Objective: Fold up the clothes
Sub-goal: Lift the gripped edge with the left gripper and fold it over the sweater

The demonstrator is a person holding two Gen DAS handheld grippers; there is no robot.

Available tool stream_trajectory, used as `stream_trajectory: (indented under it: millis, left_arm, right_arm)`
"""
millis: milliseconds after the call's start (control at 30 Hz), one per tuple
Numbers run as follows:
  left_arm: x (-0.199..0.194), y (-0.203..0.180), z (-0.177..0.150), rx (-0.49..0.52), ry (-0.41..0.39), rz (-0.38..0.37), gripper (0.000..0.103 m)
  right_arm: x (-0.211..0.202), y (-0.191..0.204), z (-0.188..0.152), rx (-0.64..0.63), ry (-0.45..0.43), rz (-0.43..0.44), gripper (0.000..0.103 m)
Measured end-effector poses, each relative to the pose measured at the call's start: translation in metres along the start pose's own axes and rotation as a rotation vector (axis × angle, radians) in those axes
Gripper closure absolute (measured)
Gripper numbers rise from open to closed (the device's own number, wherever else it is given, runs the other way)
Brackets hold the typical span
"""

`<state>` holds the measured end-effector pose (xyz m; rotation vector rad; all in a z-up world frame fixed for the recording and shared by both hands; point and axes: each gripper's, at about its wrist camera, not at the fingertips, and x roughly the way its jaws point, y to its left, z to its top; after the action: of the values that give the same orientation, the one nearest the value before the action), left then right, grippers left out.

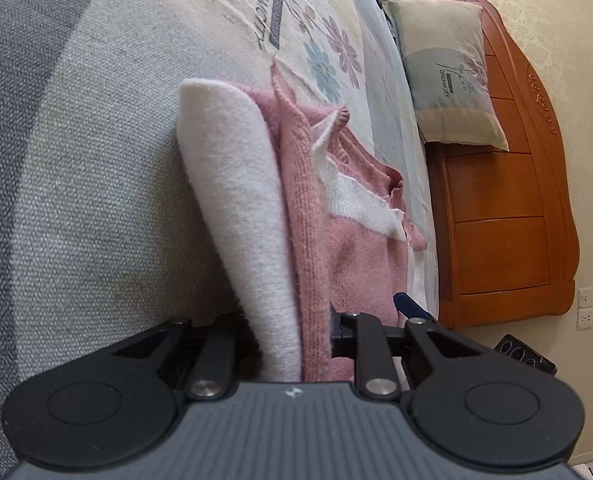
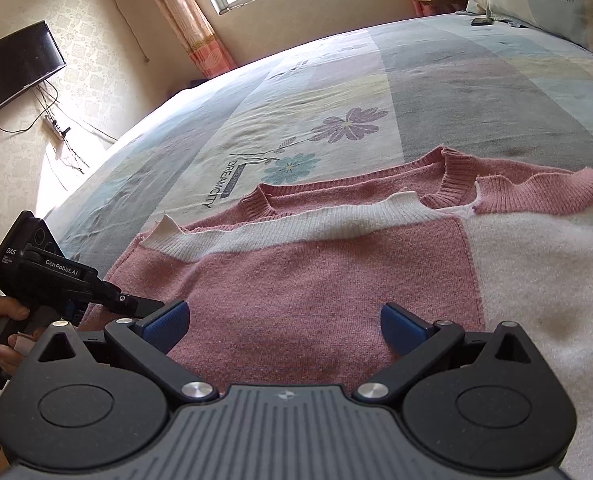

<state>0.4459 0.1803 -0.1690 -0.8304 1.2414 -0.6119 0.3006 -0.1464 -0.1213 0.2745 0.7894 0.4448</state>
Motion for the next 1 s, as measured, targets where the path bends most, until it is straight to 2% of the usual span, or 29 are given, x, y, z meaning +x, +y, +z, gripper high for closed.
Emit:
stream_trajectory:
  millis: [100,167,400,633,800,1000]
  left_arm:
    - [-0.001,-0.011,-0.003,0.02,-0.016,0.053,0.081]
    - [-0.001,-0.019,-0.004,0.035,-0.024,0.088,0.085]
    - [-0.008,-0.046,-0.009,0.053,-0.059,0.185,0.086]
    - [-0.017,-0.082,-0.015,0.106,-0.082,0.194,0.086]
    - [-0.019,-0.113,-0.021,0.118,-0.11,0.15,0.086]
    - [-0.01,-0.155,-0.025,0.19,-0.101,0.097,0.086]
  right_arm:
    - [-0.005,0.0,0.004,0.021,-0.006,0.017,0.0]
    - [-0.012,0.003,0.005,-0.001,-0.014,0.035,0.0]
    - [-0.041,0.011,-0.001,-0.101,-0.008,0.106,0.0]
    - [-0.067,0.004,-0.018,-0.167,-0.006,0.103,0.0]
    - [-0.084,-0.009,-0.024,-0.141,-0.029,0.119,0.0]
    - [-0.102,-0.026,-0.024,-0.11,-0.076,0.125,0.0]
